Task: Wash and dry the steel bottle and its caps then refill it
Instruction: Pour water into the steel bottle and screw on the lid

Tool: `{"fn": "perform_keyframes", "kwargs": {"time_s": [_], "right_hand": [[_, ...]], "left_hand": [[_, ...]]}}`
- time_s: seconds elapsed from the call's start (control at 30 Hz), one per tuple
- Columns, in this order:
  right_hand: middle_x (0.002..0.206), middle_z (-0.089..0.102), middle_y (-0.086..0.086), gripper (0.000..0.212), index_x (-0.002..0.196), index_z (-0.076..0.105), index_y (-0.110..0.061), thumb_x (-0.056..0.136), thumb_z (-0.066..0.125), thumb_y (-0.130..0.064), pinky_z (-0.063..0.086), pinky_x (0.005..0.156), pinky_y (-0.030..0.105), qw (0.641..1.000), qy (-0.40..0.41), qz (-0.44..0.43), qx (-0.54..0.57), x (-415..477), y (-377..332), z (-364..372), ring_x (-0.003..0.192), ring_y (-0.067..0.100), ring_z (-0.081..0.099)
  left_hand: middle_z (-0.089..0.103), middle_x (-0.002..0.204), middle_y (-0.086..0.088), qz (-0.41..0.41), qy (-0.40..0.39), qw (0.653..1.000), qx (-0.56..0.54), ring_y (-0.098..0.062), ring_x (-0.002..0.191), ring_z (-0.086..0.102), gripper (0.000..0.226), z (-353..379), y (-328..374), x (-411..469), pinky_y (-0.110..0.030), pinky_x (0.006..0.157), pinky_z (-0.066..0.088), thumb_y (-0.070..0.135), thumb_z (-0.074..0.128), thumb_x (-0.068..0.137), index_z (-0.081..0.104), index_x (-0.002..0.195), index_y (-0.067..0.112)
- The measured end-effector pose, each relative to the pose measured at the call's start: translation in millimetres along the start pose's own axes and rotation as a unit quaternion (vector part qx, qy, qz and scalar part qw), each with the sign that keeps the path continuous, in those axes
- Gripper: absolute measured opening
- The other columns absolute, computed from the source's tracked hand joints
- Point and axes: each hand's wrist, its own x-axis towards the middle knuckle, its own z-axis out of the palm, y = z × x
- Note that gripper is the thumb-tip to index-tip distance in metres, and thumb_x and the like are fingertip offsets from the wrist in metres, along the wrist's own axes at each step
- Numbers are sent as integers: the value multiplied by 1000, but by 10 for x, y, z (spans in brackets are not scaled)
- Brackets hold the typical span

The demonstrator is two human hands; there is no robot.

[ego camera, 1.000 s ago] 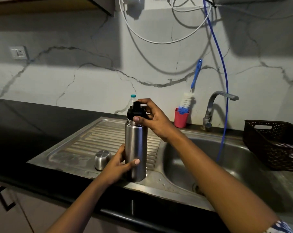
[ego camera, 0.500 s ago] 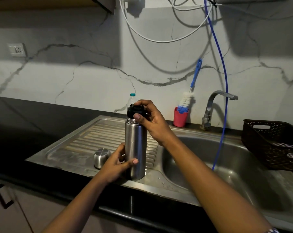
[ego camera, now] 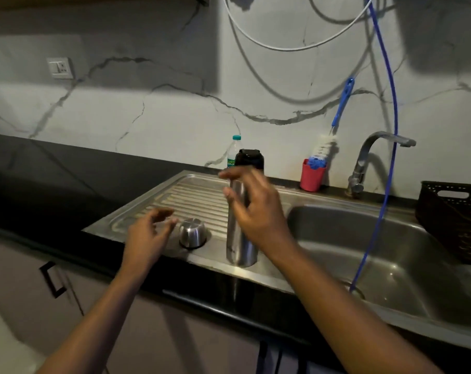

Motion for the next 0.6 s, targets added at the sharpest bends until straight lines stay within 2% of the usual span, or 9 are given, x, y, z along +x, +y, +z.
{"fn": "perform_keyframes", "kwargs": {"time_s": [0.07,0.1,0.17,0.3,0.4,0.5,0.6], "right_hand": [[119,55,1,29,118,57,-18,90,56,-8,46,88,29,990,-123,72,1,-138,-64,316,105,15,54],[125,51,1,36,126,51,-20,91,55,-10,46,89,32,977,-181,115,-6,-194,-27,486,107,17,54],[136,41,3,52,140,36,-24,92,54,-15,45,94,37,950,-246,188,-35,-256,107,793,113,22,51],[147,29,11,72,147,21,-20,88,62,-27,36,106,41,916,-277,280,-78,-258,388,1216,130,32,38],[141,36,15,75,143,26,-18,83,67,-35,40,101,40,899,-290,310,-109,-233,530,1387,125,34,43],[129,46,13,67,133,38,-17,77,73,-31,42,89,32,912,-257,306,-97,-230,523,1372,115,32,49],[125,47,9,66,128,41,-17,73,75,-28,43,88,32,933,-229,260,-100,-225,348,1172,111,29,51]], "left_hand": [[69,103,-8,3,28,987,158,-26,101,62,22,-130,-187,5,-37,85,48,20,67,86,67,108,14],[67,106,-11,-5,18,973,229,-32,103,59,25,-142,-257,-1,-40,86,47,22,65,86,66,110,16],[62,117,-13,-35,-15,943,332,-35,112,53,34,-111,-351,-24,-44,93,43,29,61,87,61,119,19],[49,139,-8,-59,-66,916,392,-30,131,39,49,-37,-377,-36,-49,110,26,43,52,91,46,135,23],[45,143,-9,-55,-79,911,401,-30,135,34,50,-29,-404,-7,-51,114,19,44,46,94,43,139,21],[46,142,-10,-39,-82,911,403,-29,136,34,48,-39,-418,-17,-50,114,14,43,43,96,43,139,20],[50,138,-10,-4,-83,921,381,-30,132,38,46,-44,-433,-18,-50,114,17,41,44,96,46,137,19]]}}
